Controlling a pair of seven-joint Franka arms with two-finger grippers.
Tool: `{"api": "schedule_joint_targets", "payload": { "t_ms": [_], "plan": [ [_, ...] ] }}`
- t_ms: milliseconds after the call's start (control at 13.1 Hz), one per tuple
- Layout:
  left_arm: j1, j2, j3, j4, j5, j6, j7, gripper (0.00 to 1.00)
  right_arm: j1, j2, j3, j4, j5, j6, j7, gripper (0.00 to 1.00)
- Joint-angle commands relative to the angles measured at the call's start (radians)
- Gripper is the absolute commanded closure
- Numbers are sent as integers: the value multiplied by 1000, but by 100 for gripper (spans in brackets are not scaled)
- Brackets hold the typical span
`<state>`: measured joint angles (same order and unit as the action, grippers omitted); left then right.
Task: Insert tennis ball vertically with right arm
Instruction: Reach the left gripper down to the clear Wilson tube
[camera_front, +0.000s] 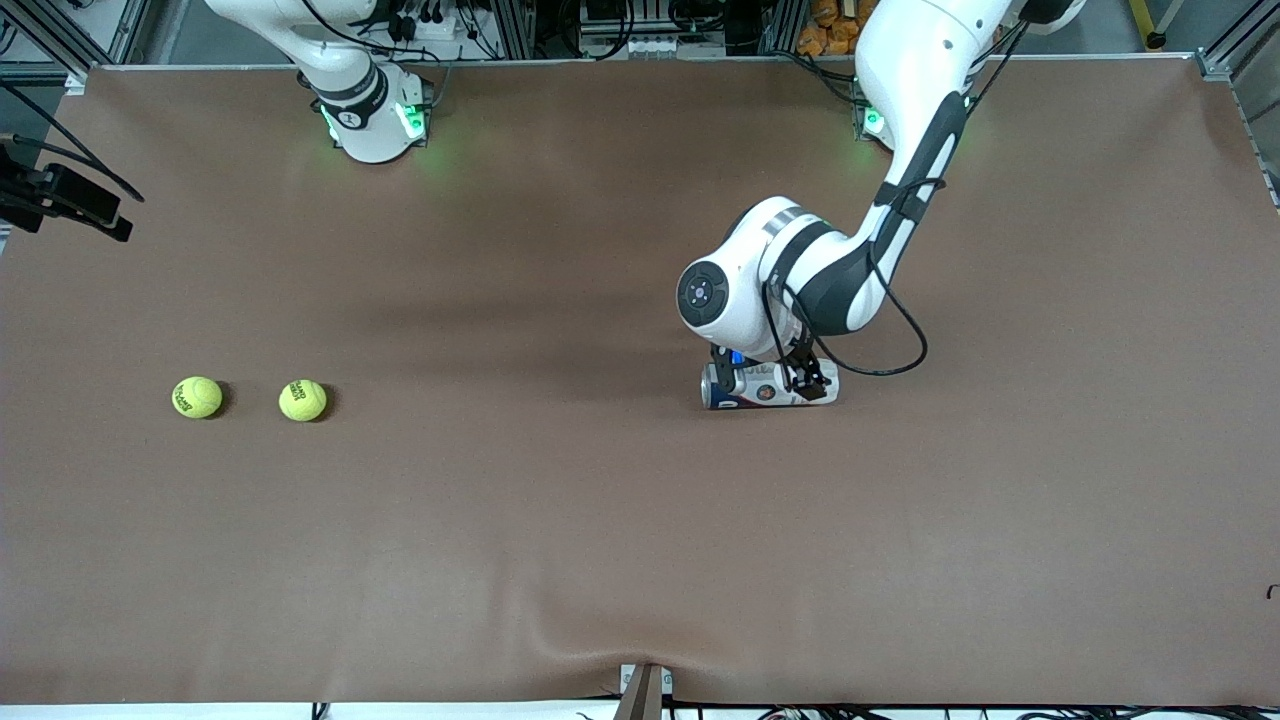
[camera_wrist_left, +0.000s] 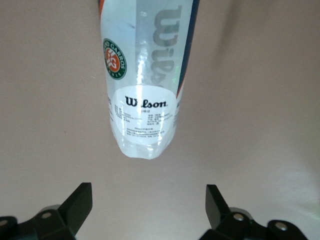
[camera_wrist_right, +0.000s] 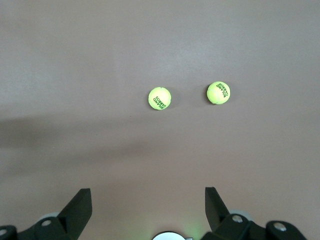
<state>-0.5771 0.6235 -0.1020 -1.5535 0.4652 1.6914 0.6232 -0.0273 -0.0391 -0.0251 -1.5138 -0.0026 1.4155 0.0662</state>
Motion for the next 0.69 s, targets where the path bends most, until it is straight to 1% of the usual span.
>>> {"api": "schedule_joint_targets", "payload": {
  "t_ms": [0, 306, 613],
  "plan": [
    [-9, 25, 1, 15, 33, 7, 24, 0, -26, 5, 16, 15, 13, -18, -11, 0],
    [3, 50, 2, 18, 39, 94, 26, 0, -26, 5, 16, 15, 16, -30, -11, 0],
    [3, 76, 2, 16, 41, 116, 13, 0, -25, 4, 16, 17, 18, -44, -11, 0]
  ]
}}
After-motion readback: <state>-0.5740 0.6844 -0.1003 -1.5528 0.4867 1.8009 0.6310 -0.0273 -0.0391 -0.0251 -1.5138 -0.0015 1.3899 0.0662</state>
